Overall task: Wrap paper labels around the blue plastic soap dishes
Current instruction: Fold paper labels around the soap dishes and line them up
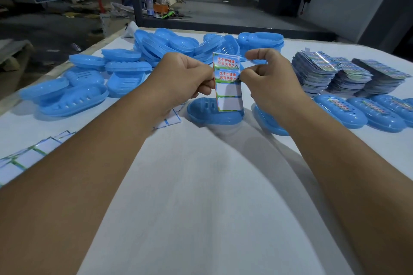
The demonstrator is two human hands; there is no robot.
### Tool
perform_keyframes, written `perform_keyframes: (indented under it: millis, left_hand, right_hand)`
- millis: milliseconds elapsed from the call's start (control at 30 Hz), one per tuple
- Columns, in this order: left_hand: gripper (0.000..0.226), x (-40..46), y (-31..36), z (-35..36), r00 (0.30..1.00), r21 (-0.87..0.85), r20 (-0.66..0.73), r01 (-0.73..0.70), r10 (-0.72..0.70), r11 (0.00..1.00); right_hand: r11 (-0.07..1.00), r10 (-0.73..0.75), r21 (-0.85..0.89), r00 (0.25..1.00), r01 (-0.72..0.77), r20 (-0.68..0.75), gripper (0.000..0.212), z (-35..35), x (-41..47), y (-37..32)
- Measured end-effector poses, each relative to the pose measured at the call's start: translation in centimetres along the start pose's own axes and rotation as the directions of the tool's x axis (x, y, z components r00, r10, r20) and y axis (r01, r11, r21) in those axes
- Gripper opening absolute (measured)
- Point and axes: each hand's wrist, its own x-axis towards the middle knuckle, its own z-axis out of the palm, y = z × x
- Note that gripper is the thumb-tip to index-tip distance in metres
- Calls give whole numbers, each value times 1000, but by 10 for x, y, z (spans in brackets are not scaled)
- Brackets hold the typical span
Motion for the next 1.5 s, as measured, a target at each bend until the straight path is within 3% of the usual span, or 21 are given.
perform_keyframes:
  millis: [300, 467, 800, 1000, 1300, 1500]
  left_hand:
    - [18, 2, -5, 2, 993, 43, 51, -105, 103, 994]
    - [18, 2, -8, 4, 992, 62, 25, -124, 123, 990]
    - [20, -1, -6, 6, 981, 121, 20, -193, 192, 974]
    - [21, 1, -7, 6, 983, 170, -23, -176, 182, 970]
    - [23, 4, -9, -5, 959, 488, -168, -122, 230, 864]
    - [23, 4, -8, -10, 952, 539, -237, -37, 193, 841]
  right_hand:
    - [998, 13, -66, 1000, -13, -1, 25, 0, 2, 2]
    - [966, -153, -215, 988, 145, -17, 9, 3, -1, 2]
    - [987, -147, -48, 986, 151, 72, 27, 5, -11, -7]
    - [988, -114, -99, 992, 118, 50, 26, 4, -9, -7]
    - [986, -67, -148, 995, 78, 78, 26, 0, -4, -3]
    - [983, -35, -175, 997, 46, 65, 26, -2, -3, -2]
